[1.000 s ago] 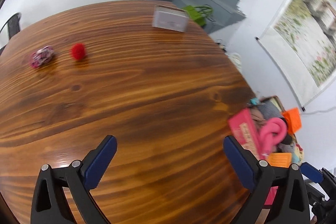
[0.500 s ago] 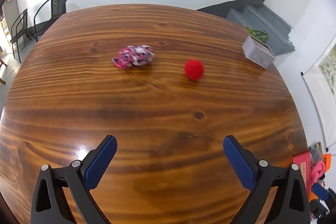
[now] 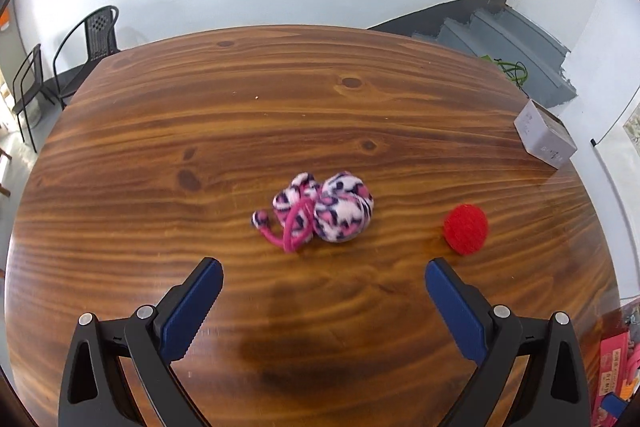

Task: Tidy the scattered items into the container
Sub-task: 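Grasp the leopard plush with the left gripper while the right grasps the red pompom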

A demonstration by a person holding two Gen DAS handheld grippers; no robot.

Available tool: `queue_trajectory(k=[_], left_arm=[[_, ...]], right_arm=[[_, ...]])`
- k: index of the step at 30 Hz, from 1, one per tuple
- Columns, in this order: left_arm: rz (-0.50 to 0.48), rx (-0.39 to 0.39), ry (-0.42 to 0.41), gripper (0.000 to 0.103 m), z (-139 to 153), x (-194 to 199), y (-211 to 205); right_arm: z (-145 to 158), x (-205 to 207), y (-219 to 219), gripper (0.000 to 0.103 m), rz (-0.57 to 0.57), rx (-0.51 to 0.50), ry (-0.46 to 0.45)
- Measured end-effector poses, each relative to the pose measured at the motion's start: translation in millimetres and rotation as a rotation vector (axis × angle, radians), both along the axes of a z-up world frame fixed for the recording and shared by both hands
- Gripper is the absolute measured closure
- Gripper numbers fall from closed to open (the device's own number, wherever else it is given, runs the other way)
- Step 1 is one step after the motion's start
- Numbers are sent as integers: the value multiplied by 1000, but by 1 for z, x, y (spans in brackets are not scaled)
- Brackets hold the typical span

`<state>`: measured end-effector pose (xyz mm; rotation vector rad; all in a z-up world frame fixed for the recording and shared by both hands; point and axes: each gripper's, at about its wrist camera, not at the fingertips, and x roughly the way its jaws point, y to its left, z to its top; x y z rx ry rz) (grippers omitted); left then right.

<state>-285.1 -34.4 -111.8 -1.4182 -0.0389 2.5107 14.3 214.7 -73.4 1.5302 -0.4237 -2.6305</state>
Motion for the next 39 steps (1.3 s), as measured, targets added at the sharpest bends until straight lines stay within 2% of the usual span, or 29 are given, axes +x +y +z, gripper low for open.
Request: queue_trajectory(k=[6,19,20,22,23,26,29,38,39], left_arm=[[-20,1,-14,1,-15,-26,-3],[-31,44,-36,1,-37,-51,-12],[-28,58,-42,3,-38,-52,-13],[-39,83,-57,19,-41,-53,-13],[-41,65,-46,29,-40,-52,-12],[-73,60,-41,44,-39,-48,-8],[-74,85,-43,44,-37,-43,-12],[-70,106,22,46,-18,-18,-23],[-74,110,29,49,-15,-16,-23]], right_arm=[[-1,-39,-18,40,-7,24,25],[-11,-116,-63,40,22,45,42],[-13,-121,-64,40,21,52,40],[-16,-132,-64,40,15,59,39],[-19,-140,-64,40,6,60,37],[-24,-156,-64,40,-7,52,34],[-29,-171,-64,40,-11,47,28],[-49,-223,-76,41,11,101,-2],[-52,-227,-78,41,14,107,-5]])
